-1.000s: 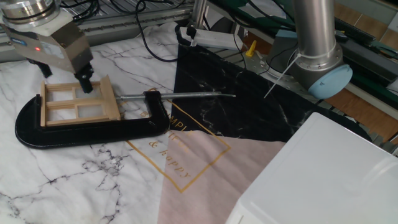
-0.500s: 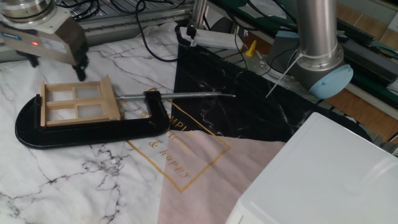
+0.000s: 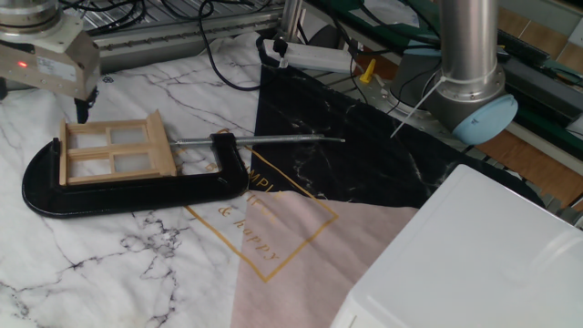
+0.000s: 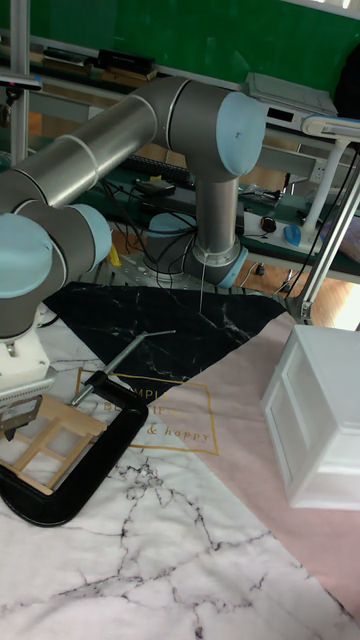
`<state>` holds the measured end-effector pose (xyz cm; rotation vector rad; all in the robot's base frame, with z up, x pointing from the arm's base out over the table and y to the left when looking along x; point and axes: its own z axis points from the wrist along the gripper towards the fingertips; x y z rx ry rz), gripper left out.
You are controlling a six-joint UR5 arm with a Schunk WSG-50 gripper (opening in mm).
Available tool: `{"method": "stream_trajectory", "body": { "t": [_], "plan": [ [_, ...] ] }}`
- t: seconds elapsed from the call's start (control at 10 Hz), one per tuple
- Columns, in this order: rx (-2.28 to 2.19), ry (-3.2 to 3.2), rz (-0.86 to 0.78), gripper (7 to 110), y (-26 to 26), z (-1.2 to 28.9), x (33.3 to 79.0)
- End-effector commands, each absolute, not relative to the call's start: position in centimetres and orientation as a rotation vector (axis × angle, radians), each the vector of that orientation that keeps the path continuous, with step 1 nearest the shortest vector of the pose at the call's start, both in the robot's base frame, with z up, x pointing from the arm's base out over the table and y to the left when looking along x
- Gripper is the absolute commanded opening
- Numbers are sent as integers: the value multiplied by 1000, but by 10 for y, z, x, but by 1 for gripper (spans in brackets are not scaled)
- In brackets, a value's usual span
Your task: Close a sliding window
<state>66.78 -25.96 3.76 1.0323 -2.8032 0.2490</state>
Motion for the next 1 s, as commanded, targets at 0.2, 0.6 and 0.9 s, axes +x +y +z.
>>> {"method": "stream_trajectory", "body": {
  "t": [0.2,0.6,0.9],
  "plan": [
    [916,-2823,366,44,-279,43,669],
    [918,-2818,418,44,-286,45,673],
    [980,-2866,450,44,-285,44,691]
  ]
}}
